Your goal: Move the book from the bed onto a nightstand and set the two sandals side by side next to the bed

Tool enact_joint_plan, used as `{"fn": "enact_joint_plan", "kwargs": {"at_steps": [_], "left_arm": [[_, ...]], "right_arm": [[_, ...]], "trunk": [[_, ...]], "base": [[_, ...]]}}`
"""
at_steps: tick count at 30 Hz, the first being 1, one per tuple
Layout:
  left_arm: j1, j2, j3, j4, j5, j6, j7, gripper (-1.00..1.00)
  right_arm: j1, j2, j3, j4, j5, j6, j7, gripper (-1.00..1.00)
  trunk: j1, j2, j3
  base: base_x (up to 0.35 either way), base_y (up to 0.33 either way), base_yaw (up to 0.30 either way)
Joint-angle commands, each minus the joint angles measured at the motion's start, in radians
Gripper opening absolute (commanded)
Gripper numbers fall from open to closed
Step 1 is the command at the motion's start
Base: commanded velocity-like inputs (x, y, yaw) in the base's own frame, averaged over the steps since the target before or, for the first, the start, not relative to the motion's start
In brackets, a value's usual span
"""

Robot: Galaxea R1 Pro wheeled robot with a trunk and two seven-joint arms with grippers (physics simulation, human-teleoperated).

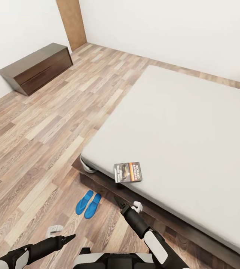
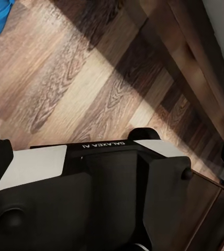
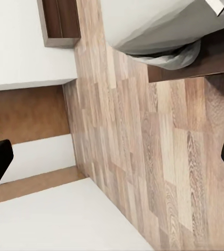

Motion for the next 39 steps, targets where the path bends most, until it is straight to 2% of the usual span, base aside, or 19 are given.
{"fn": "enact_joint_plan", "kwargs": {"at_steps": [1, 11, 13, 16, 20, 25, 33, 39], "left_arm": [[-0.001, 0.000, -0.003, 0.001, 0.006, 0.000, -0.003, 1.00], [-0.001, 0.000, -0.004, 0.001, 0.006, 0.000, -0.004, 1.00], [-0.001, 0.000, -0.004, 0.001, 0.006, 0.000, -0.004, 1.00], [-0.001, 0.000, -0.005, 0.001, 0.006, 0.000, -0.004, 1.00], [-0.001, 0.000, -0.005, 0.001, 0.005, 0.000, -0.004, 1.00], [-0.001, 0.000, -0.005, 0.001, 0.005, 0.000, -0.004, 1.00], [-0.001, 0.000, -0.005, 0.001, 0.005, 0.000, -0.004, 1.00], [-0.001, -0.001, -0.005, 0.001, 0.005, 0.000, -0.004, 1.00]], "right_arm": [[0.000, 0.000, 0.000, 0.000, -0.011, 0.006, 0.002, 1.00], [0.000, -0.001, -0.014, 0.001, -0.014, 0.006, 0.000, 1.00], [0.000, -0.001, -0.043, 0.001, -0.031, 0.006, 0.000, 1.00], [0.000, -0.002, -0.106, 0.001, -0.082, 0.006, 0.000, 1.00], [0.000, -0.002, -0.133, 0.001, -0.107, 0.006, 0.000, 1.00], [0.000, -0.002, -0.145, 0.001, -0.111, 0.006, 0.000, 1.00], [-0.001, -0.002, -0.141, -0.011, -0.112, 0.008, 0.001, 1.00], [-0.002, -0.002, -0.136, -0.099, -0.112, 0.019, 0.003, 1.00]], "trunk": [[0.000, -0.001, 0.000], [0.000, -0.001, 0.000], [0.000, -0.001, 0.000], [0.000, -0.001, 0.000], [0.000, -0.001, 0.000], [0.000, -0.001, 0.000], [0.000, -0.001, 0.000], [0.000, -0.001, 0.000]], "base": [[0.000, 0.000, 0.059], [0.000, 0.000, 0.012], [0.000, 0.000, 0.000], [0.000, 0.000, 0.000], [0.000, 0.000, 0.000], [0.000, 0.000, 0.000], [0.000, 0.000, 0.000], [0.000, 0.000, 0.000]]}}
